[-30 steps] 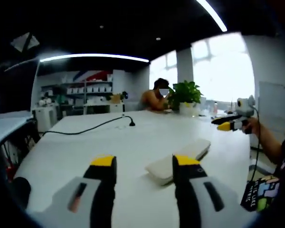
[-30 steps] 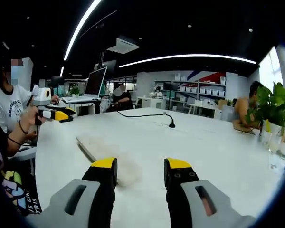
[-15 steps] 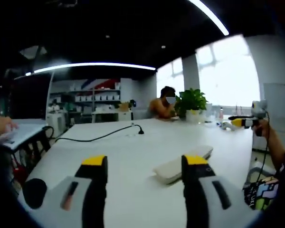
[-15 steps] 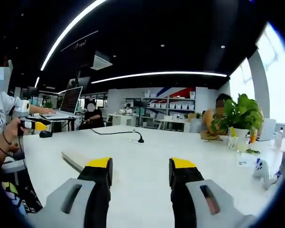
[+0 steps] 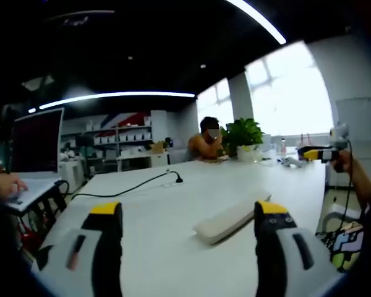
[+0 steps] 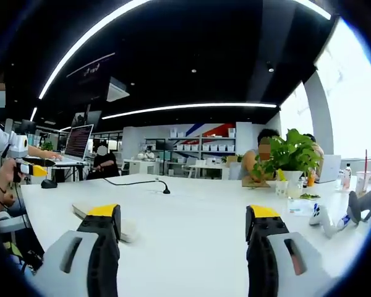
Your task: Arrange the utensils inside the cutlery case until each visible utensil rests in its matching compartment.
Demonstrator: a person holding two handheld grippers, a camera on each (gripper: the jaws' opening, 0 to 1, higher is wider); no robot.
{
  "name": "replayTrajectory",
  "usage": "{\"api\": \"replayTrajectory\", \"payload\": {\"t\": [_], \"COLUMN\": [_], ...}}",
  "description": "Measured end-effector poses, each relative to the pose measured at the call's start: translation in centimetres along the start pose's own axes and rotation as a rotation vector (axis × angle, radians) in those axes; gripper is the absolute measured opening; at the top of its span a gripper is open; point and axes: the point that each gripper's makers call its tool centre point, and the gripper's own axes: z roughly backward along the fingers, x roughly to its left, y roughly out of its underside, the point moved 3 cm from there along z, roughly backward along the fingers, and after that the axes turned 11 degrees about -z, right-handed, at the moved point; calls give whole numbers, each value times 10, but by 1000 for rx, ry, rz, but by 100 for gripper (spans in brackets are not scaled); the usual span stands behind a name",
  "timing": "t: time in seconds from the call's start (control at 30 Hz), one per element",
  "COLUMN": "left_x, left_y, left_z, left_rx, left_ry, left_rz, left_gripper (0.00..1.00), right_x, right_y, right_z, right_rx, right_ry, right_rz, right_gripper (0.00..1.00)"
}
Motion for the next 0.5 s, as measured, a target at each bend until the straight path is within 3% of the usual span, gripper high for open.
{"api": "replayTrajectory", "payload": {"t": [0.03,0.5], "left_x": [1,1], "left_y": [0,2], "left_z": [0,0], "left_rx": [-1,14], "left_ry": [-7,-20], "left_rz": [-4,-24], "left_gripper": [97,100], "right_x": [-1,-3], "right_y": [0,3], "right_z": [0,0], "right_rx": [0,17], "right_ry": [10,16], "right_rz": [-4,2], "right_gripper": [99,99]}}
